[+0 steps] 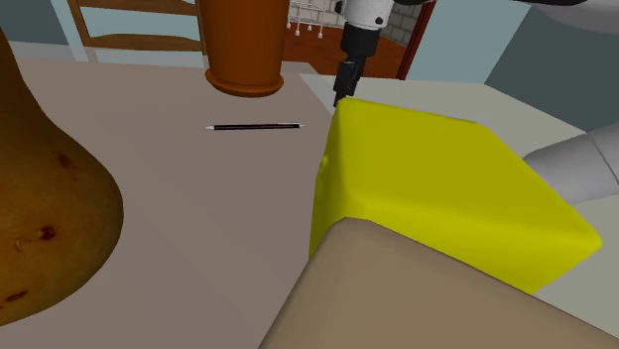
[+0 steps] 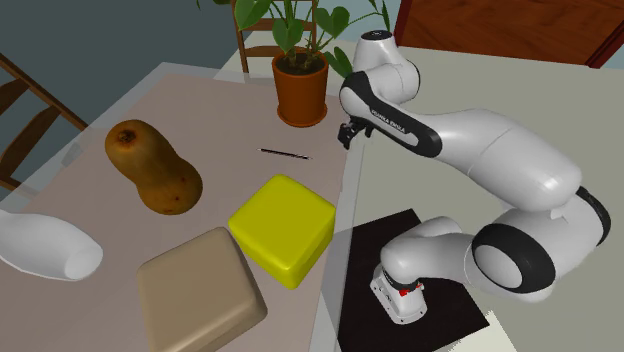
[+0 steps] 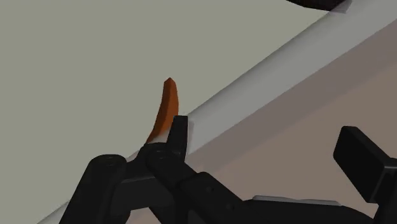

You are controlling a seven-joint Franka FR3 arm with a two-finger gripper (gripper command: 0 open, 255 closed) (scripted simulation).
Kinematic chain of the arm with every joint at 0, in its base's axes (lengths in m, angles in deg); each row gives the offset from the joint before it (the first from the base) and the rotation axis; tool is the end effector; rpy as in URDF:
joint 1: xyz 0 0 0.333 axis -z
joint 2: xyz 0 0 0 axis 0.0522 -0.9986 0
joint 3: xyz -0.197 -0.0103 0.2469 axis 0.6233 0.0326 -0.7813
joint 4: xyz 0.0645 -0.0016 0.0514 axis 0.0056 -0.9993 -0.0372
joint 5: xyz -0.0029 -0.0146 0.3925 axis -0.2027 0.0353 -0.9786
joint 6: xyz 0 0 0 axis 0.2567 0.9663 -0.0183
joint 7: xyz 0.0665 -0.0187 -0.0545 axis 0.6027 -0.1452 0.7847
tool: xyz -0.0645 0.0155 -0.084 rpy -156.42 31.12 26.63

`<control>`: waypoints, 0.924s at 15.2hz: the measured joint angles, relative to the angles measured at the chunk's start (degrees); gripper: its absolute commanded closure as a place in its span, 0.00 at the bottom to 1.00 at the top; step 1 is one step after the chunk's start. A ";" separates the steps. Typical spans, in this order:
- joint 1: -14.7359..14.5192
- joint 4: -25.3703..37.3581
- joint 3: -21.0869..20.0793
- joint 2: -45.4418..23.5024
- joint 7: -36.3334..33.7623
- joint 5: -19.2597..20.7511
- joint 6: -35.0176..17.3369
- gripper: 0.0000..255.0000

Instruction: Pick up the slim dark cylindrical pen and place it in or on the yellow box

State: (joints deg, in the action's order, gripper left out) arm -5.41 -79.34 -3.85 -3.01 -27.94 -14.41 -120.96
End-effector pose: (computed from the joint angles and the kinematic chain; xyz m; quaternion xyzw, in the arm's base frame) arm 0.3567 0.0540 0.5873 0.9900 0.1402 0.0045 0.0118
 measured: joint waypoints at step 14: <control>-13.53 15.27 -5.98 -12.10 19.41 -5.21 6.18 0.00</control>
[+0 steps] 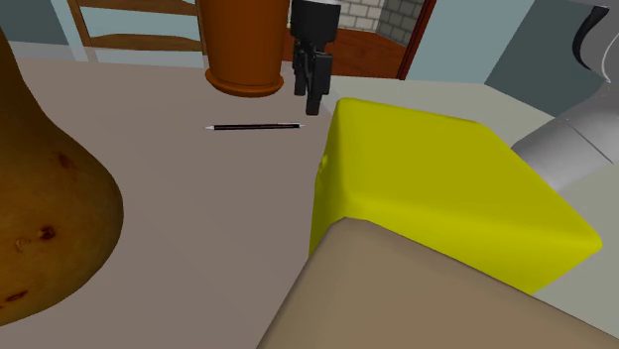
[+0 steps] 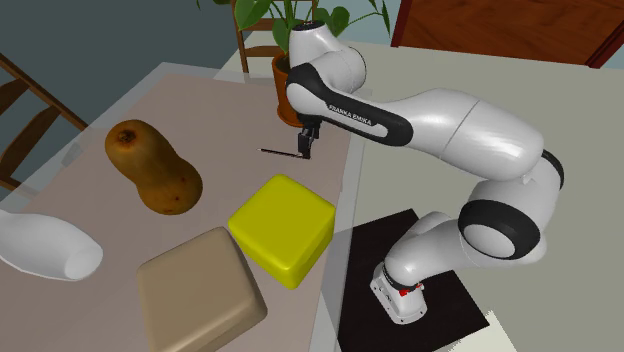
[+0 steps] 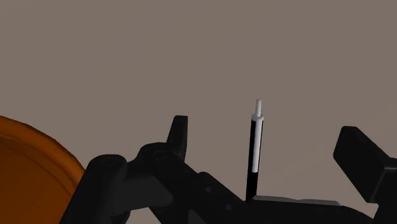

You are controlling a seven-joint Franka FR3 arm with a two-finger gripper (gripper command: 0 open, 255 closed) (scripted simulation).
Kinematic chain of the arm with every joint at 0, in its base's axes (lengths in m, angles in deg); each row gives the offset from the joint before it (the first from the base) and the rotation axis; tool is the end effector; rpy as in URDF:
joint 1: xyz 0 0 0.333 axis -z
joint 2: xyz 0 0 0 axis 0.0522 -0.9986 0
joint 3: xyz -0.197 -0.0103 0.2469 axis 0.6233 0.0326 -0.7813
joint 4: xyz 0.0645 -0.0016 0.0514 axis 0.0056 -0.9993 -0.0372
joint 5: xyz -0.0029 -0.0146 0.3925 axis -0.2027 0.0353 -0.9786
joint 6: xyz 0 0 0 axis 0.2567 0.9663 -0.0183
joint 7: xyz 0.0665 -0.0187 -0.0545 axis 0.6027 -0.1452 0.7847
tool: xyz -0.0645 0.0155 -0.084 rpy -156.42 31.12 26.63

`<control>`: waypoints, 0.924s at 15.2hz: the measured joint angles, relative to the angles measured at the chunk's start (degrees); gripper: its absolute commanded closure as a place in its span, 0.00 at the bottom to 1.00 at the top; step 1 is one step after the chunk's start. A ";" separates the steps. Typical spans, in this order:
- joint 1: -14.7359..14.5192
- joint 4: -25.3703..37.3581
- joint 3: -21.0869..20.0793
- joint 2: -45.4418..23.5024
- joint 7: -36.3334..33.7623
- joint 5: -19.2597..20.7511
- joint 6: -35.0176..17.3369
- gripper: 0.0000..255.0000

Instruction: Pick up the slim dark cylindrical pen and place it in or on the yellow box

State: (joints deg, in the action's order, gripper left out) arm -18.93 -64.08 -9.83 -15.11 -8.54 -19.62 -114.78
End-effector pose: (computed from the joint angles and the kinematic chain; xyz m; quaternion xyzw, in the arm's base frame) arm 0.3607 0.2135 0.6206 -0.8889 -0.4573 0.0232 0.0132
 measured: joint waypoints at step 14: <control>-0.57 -6.18 -0.46 1.17 0.69 -0.43 -4.93 1.00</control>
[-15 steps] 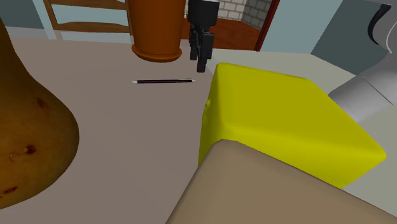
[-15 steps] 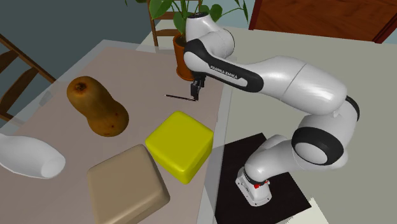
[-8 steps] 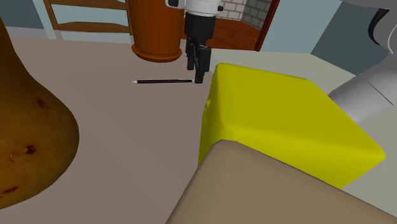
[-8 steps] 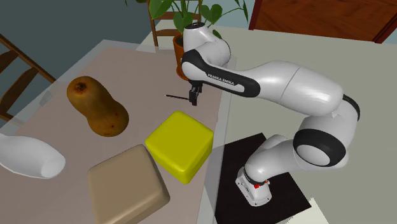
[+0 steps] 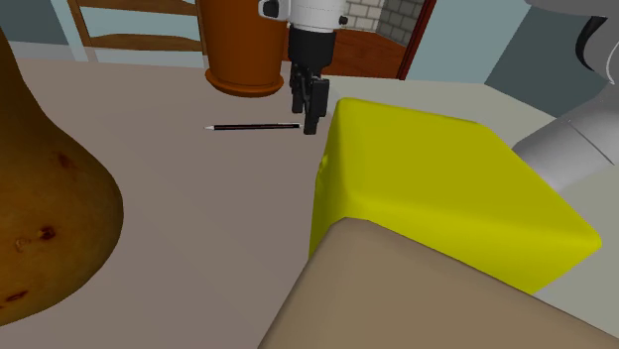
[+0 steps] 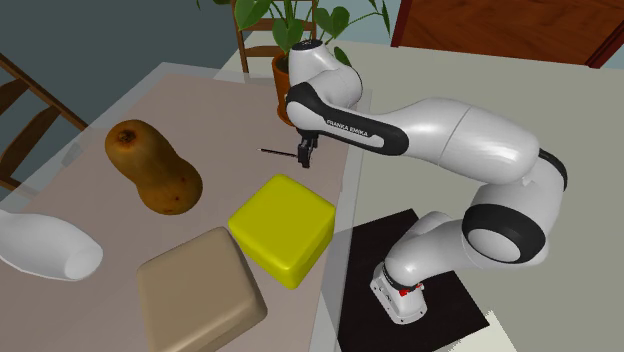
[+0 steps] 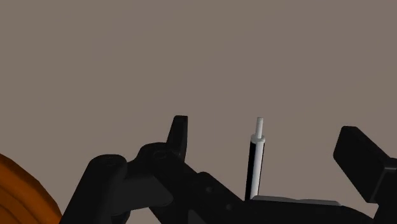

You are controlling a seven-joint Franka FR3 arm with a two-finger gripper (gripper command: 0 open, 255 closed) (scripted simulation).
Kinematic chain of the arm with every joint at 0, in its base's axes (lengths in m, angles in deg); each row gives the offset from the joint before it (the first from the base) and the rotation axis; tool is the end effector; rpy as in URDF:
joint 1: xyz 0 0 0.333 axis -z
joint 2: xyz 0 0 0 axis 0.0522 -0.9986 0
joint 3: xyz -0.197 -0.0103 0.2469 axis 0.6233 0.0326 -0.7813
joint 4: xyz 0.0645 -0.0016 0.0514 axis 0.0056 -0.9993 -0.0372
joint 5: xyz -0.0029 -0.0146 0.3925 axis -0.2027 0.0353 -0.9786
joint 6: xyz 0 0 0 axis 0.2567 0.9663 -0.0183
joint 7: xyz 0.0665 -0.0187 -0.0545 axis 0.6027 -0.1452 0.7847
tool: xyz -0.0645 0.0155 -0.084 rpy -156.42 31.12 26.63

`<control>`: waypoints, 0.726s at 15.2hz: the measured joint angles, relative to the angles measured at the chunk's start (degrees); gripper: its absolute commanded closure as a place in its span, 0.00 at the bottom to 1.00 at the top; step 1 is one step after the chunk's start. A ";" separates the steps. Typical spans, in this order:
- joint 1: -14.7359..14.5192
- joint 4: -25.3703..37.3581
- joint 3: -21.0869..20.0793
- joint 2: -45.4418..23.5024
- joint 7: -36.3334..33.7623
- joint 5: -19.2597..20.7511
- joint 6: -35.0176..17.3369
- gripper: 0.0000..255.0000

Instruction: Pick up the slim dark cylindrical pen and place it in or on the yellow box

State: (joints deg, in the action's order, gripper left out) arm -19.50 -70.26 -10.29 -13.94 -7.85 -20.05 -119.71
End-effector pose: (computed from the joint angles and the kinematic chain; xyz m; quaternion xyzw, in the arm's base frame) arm 0.3559 0.2187 0.5852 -0.8839 -0.4668 0.0241 0.0141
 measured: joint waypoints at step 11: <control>0.01 0.34 0.09 0.18 -0.03 0.06 0.27 1.00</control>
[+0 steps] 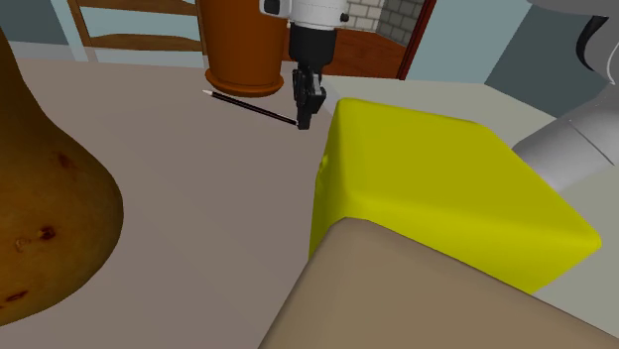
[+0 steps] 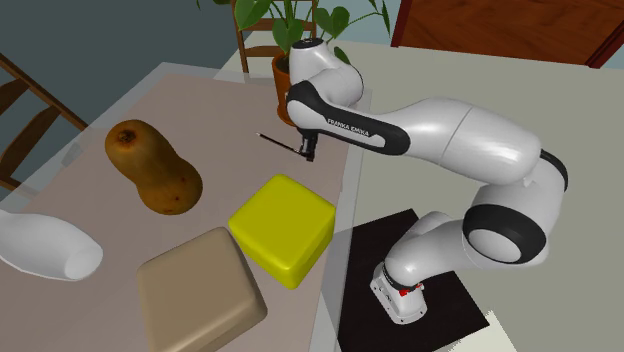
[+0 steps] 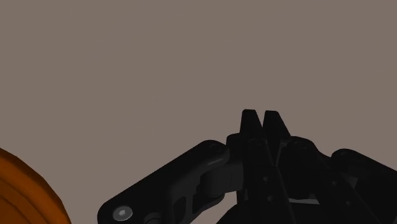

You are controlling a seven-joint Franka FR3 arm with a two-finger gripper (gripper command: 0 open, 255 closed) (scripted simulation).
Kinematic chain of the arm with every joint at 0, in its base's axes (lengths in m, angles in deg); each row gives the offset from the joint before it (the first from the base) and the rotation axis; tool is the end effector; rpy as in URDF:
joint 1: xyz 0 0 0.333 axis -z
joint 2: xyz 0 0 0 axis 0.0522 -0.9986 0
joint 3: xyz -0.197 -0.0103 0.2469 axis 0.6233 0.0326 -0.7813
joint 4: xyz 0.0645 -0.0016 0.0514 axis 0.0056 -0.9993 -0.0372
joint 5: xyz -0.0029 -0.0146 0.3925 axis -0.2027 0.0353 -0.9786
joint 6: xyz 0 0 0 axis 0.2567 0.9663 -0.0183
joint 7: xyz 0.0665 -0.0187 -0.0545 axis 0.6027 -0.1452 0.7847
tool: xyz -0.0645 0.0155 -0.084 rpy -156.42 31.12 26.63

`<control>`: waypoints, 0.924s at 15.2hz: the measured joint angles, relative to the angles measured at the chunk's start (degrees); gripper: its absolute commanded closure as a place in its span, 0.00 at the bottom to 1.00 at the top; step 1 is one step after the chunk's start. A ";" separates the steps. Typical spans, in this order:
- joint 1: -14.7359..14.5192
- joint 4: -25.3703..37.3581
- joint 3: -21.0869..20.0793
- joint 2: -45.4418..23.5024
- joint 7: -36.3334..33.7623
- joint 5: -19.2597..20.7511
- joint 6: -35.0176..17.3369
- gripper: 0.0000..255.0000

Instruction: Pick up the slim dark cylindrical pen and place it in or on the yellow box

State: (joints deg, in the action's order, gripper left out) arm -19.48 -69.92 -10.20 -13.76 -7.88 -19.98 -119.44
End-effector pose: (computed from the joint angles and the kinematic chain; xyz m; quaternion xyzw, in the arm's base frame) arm 0.3555 0.2175 0.5889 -0.8844 -0.4661 0.0219 0.0137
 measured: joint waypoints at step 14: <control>0.10 12.80 0.10 -2.77 -0.61 0.27 10.25 1.00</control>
State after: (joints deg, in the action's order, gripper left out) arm -19.38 -57.11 -10.11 -16.53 -8.49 -19.71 -109.18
